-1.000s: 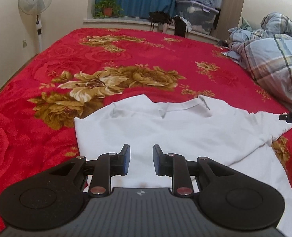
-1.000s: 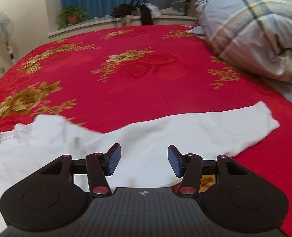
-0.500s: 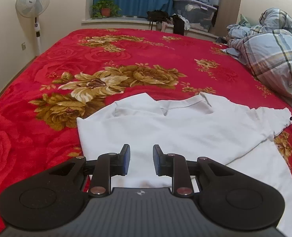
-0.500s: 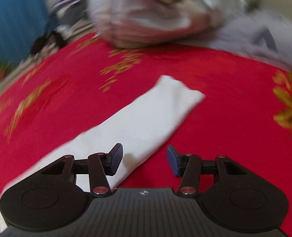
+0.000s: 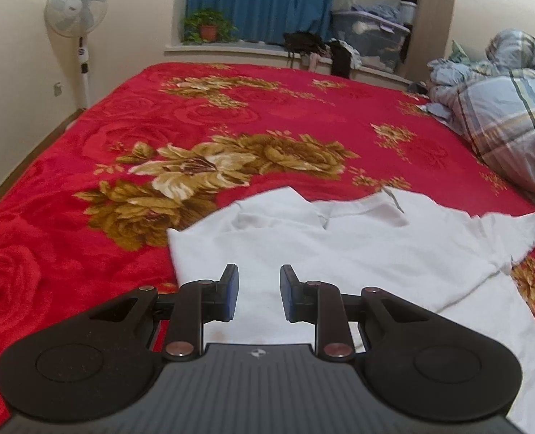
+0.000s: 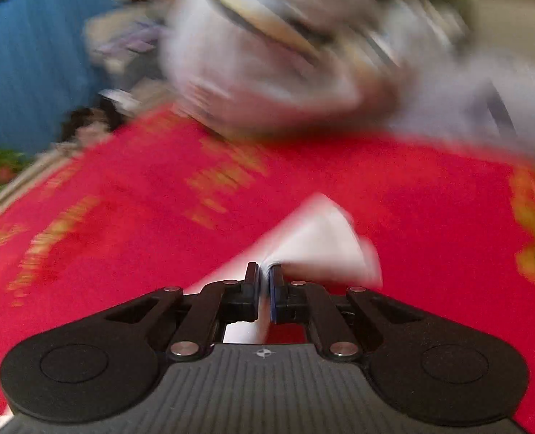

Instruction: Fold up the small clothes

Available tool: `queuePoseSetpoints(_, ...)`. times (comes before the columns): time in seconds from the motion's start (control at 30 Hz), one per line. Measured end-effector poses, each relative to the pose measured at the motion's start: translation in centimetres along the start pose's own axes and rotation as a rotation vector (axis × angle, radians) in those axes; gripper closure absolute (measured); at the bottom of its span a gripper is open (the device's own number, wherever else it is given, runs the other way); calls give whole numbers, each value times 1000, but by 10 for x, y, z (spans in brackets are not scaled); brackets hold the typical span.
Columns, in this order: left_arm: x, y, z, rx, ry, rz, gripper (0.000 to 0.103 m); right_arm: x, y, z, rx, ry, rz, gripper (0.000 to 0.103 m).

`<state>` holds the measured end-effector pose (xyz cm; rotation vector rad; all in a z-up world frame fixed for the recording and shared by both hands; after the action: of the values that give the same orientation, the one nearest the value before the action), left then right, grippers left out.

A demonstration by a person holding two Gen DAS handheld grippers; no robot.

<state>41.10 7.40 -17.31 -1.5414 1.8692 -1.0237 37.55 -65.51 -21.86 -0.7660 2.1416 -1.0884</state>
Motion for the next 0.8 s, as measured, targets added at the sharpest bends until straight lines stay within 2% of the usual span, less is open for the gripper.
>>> queuePoseSetpoints(0.03,-4,-2,-1,4,-3,-12,75,-25,-8,-14,38,-44,-50,98)
queuePoseSetpoints(0.13,-16,-11,-8,25,-14,-52,75,-148,-18,-94,152,-310,-204,98)
queuePoseSetpoints(0.17,-21,-15,-12,38,-16,-71,75,-182,-13,-121,173,-396,-240,98)
queuePoseSetpoints(0.23,-29,-22,-18,58,-17,-102,75,-263,15,-194,197,-620,-323,98)
queuePoseSetpoints(0.3,-36,-27,-23,67,-14,-127,75,-316,56,-250,158,-794,-372,97)
queuePoseSetpoints(0.33,-39,-28,-24,68,-11,-138,75,-339,83,-276,106,-879,-397,95)
queuePoseSetpoints(0.4,-43,-29,-26,63,-6,-154,76,-371,147,-310,-94,-1010,-482,61)
queuePoseSetpoints(0.47,-47,-28,-26,53,-1,-166,76,-377,191,-330,-199,-1037,-559,55)
queuePoseSetpoints(0.57,-48,-24,-25,31,24,-201,75,-365,206,-343,-293,-1000,-630,54)
queuePoseSetpoints(0.7,-42,-11,-15,-27,88,-264,76,-339,163,-339,-266,-885,-572,45)
queuePoseSetpoints(0.8,-34,5,2,-92,111,-304,76,-305,127,-312,-179,-759,-523,38)
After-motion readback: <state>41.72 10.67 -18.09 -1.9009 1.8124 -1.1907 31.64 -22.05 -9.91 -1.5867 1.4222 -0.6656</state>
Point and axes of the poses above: each gripper's, at about its wrist camera, not at the fingertips, and z roughly the way its jaws point, x to its right, y to its underside, the point moved 10 cm from there along z, roughly the way its jaws point, and after that the axes turned 3 degrees about x, right-handed, at the moved point
